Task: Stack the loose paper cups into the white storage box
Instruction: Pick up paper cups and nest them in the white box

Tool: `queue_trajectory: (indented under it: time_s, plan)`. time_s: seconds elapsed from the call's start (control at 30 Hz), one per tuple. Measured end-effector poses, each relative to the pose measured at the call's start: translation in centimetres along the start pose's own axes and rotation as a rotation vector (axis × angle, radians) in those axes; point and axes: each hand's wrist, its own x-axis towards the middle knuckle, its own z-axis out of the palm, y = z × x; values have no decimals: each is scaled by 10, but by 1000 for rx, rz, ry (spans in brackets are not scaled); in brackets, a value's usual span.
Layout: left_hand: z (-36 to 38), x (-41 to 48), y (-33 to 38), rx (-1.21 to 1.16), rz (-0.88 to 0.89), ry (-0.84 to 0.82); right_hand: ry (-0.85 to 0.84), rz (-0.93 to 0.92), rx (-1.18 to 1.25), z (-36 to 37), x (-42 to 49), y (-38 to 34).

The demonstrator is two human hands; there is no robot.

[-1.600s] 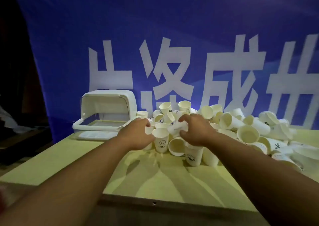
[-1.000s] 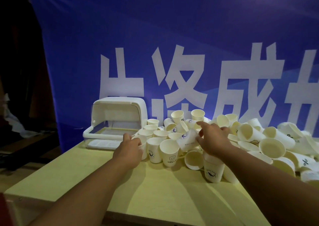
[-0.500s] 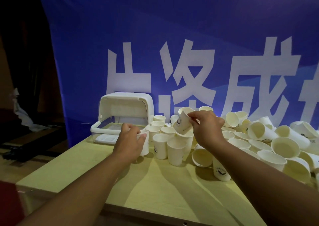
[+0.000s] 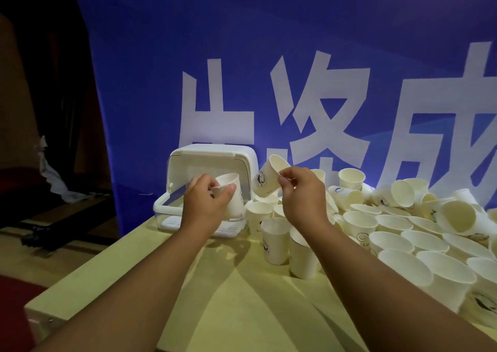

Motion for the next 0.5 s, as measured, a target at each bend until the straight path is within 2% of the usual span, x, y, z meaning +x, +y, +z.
queue_trajectory:
  time_s: [0.23, 0.5]
  plan:
    - [18, 29, -18, -3, -120, -34, -81, -5, 5, 42, 24, -10]
    - [33, 24, -46, 99, -179, -80, -78, -158, -103, 60, 28, -3]
